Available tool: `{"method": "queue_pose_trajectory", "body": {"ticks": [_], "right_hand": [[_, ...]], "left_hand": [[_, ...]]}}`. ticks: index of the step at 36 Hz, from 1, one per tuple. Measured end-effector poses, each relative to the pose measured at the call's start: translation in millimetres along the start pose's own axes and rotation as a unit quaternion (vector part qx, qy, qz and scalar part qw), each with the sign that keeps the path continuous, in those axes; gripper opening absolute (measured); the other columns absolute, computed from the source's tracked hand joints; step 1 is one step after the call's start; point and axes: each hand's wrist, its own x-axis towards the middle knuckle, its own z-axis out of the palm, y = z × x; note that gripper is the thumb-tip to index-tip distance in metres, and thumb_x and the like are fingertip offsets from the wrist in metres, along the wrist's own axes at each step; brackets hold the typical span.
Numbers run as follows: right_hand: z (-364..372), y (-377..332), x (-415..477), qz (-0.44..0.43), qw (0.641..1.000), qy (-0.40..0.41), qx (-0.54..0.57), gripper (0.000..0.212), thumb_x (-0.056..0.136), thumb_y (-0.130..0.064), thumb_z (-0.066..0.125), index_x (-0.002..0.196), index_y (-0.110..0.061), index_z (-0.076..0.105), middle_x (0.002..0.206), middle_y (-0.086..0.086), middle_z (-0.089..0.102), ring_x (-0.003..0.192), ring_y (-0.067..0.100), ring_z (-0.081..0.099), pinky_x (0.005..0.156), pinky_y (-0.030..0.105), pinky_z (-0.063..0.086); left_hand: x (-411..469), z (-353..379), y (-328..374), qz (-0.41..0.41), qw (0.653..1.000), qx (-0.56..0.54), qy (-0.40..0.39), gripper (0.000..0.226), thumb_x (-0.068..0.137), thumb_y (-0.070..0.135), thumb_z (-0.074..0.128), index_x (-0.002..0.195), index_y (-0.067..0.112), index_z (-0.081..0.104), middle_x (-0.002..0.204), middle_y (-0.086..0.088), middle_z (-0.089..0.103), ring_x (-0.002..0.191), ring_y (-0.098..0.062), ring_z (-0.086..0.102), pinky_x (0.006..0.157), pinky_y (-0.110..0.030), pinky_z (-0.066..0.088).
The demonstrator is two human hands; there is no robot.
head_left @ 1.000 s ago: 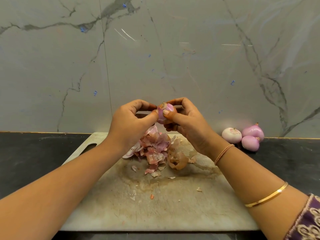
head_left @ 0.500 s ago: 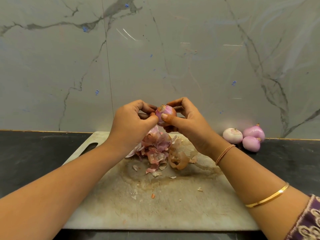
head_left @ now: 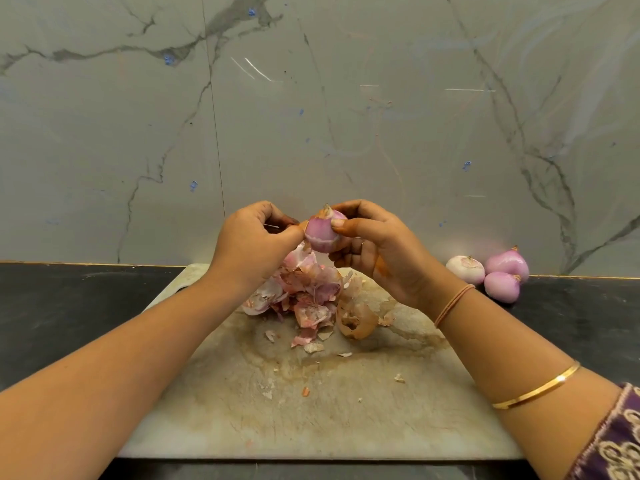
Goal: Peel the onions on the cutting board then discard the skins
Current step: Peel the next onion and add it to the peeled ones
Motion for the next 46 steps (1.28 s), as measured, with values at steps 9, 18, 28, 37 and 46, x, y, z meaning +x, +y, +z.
{"method": "queue_pose_trajectory", "body": {"ticks": [9,18,28,37,46], "right_hand": [[1.6,-1.1,-3.1,0.048,0.995,0.003,0.085,0.018,0.080,-0.017,0.056,0.097,-0.010,0.057,0.094,0.016,0.055,0.067,0.018,0.050,0.054,0.022,0.046],[-3.5,-7.7,-4.9,0.058,0.991,0.015,0.124,0.041,0.089,-0.025,0.034,0.087,0.000,0.067,0.074,0.010,0.061,0.062,0.015,0.041,0.058,0.024,0.037],[-1.6,-0.4,-2.1,0.079,0.988,0.037,0.129,0.040,0.093,-0.016,0.038,0.127,0.001,0.053,0.112,0.019,0.057,0.068,0.015,0.064,0.055,0.020,0.049],[2.9,-3.2,-4.6,0.052,0.996,0.023,0.073,0.027,0.085,-0.017,0.060,0.109,-0.005,0.057,0.094,0.007,0.058,0.076,0.013,0.055,0.057,0.018,0.049],[3.6,-0.4,-3.4,0.050,0.998,0.004,0.037,0.024,0.094,-0.010,0.053,0.117,-0.006,0.055,0.101,0.009,0.059,0.083,0.015,0.058,0.061,0.017,0.050]], "left_hand": [[1.4,-0.1,-1.8,0.007,0.999,0.039,0.013,0.006,0.082,0.015,0.065,0.077,0.017,0.064,0.075,0.004,0.066,0.074,-0.018,0.065,0.064,-0.031,0.053],[5.0,-6.5,-6.4,-0.007,0.995,0.098,0.016,0.014,0.081,0.026,0.068,0.077,0.014,0.062,0.066,0.006,0.059,0.054,-0.004,0.054,0.049,-0.018,0.038],[-2.8,-3.8,0.9,0.043,0.997,-0.042,-0.054,0.027,0.086,0.003,0.060,0.082,0.029,0.067,0.085,0.008,0.071,0.078,-0.009,0.069,0.073,-0.027,0.058],[-10.3,0.5,4.8,0.086,0.992,-0.057,-0.079,0.009,0.081,0.019,0.073,0.086,0.025,0.069,0.079,0.010,0.071,0.074,-0.004,0.068,0.065,-0.015,0.053],[-8.5,-0.1,0.9,0.143,0.989,0.025,-0.027,0.013,0.082,0.012,0.070,0.078,0.024,0.070,0.072,0.011,0.068,0.069,-0.005,0.063,0.061,-0.011,0.050]]}}
